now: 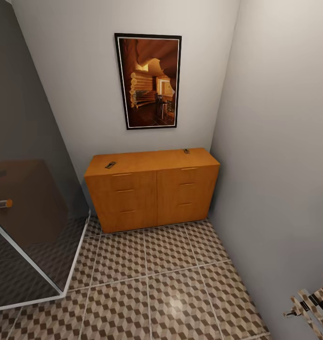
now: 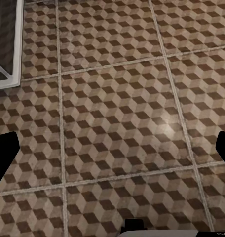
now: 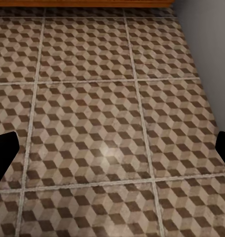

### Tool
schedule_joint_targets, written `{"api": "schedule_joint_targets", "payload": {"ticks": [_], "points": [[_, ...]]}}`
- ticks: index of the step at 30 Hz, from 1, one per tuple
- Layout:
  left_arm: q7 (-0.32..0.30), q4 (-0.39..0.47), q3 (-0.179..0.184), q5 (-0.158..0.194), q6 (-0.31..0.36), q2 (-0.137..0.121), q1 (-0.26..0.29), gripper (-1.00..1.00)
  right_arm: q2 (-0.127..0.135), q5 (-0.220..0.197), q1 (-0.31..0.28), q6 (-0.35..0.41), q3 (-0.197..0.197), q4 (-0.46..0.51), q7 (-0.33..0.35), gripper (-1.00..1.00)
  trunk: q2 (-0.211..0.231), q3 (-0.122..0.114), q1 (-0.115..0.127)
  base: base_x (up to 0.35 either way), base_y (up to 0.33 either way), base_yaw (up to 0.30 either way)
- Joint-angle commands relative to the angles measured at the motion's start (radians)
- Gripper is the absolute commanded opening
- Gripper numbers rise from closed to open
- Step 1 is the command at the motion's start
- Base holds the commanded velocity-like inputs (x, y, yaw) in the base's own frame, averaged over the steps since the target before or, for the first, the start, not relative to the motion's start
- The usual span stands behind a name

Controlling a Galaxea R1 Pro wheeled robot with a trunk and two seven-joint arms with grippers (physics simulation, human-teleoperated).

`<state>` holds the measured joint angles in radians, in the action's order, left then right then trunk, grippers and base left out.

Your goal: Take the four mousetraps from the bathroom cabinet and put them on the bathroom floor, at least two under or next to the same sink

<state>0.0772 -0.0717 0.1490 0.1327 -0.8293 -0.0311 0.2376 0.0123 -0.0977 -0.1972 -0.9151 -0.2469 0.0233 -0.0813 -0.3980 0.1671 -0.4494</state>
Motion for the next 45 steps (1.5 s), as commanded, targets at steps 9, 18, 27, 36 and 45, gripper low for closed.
{"api": "schedule_joint_targets", "payload": {"ticks": [9,18,27,36,45], "points": [[0.003,-0.004,0.009,0.007,-0.005,0.0,0.002,1.0,-0.006,-0.011,-0.001,-0.005,-0.009,0.0,-0.004,1.0,-0.002,0.002,-0.001,0.0,0.0,0.023],[0.003,-0.004,0.009,0.007,-0.005,0.0,0.002,1.0,-0.019,-0.011,-0.001,-0.005,-0.009,0.0,-0.006,1.0,-0.002,0.005,-0.001,0.0,0.0,0.234],[0.003,-0.004,0.009,0.007,-0.005,0.0,0.002,1.0,-0.019,-0.01,-0.001,-0.005,-0.009,0.0,-0.005,1.0,-0.002,0.009,-0.001,0.025,-0.037,0.229],[0.003,-0.004,0.009,0.007,-0.005,0.0,0.002,1.0,-0.019,-0.01,-0.001,-0.005,-0.009,0.0,-0.005,1.0,-0.002,0.01,-0.001,0.179,-0.186,0.044],[0.003,-0.004,0.009,0.007,-0.005,0.001,0.002,1.0,-0.02,-0.01,-0.001,-0.004,-0.009,0.0,-0.005,1.0,-0.002,0.01,-0.001,0.227,-0.216,0.004]]}}
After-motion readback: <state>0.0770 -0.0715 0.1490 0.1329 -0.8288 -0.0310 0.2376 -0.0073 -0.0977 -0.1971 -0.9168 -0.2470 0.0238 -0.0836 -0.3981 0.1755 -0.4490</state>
